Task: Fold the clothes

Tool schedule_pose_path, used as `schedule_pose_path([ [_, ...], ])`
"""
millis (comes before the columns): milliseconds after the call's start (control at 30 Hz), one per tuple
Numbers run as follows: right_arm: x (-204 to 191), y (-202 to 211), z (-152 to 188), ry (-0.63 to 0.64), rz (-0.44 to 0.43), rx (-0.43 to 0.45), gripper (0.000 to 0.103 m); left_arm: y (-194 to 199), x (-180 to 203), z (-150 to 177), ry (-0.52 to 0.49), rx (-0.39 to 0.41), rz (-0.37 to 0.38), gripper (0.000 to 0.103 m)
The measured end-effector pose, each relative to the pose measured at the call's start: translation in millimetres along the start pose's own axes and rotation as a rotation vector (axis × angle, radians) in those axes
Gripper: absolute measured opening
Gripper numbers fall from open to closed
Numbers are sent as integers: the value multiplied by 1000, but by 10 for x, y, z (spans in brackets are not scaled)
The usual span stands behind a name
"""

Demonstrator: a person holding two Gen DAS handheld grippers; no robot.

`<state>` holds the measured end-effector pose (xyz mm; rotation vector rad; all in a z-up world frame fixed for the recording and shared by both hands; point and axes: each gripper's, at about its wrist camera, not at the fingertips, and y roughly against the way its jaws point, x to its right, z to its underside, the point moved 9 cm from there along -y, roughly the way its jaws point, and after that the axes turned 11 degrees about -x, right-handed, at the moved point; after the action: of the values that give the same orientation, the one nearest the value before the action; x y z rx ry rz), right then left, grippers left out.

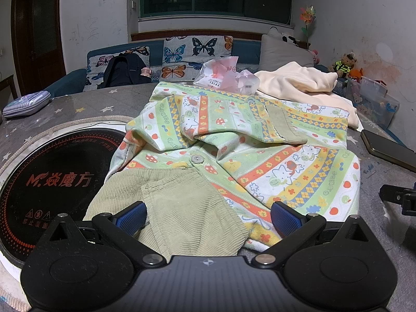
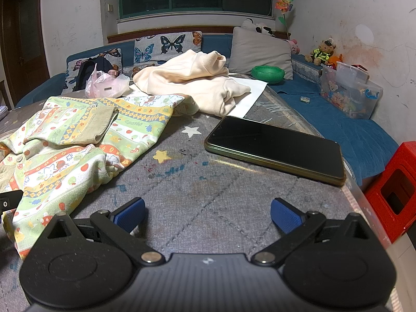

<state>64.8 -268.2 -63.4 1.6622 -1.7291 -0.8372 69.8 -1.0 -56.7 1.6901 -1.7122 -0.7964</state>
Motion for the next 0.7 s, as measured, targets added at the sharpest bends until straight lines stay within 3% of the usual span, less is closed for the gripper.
schedule_pose_path([
  [433, 0, -2, -2, 1, 1, -1, 103, 11, -1, 5, -3, -4, 1, 103],
  [700, 5, 1, -4, 0, 0, -3, 103, 86, -23, 56, 15, -57, -12, 103],
])
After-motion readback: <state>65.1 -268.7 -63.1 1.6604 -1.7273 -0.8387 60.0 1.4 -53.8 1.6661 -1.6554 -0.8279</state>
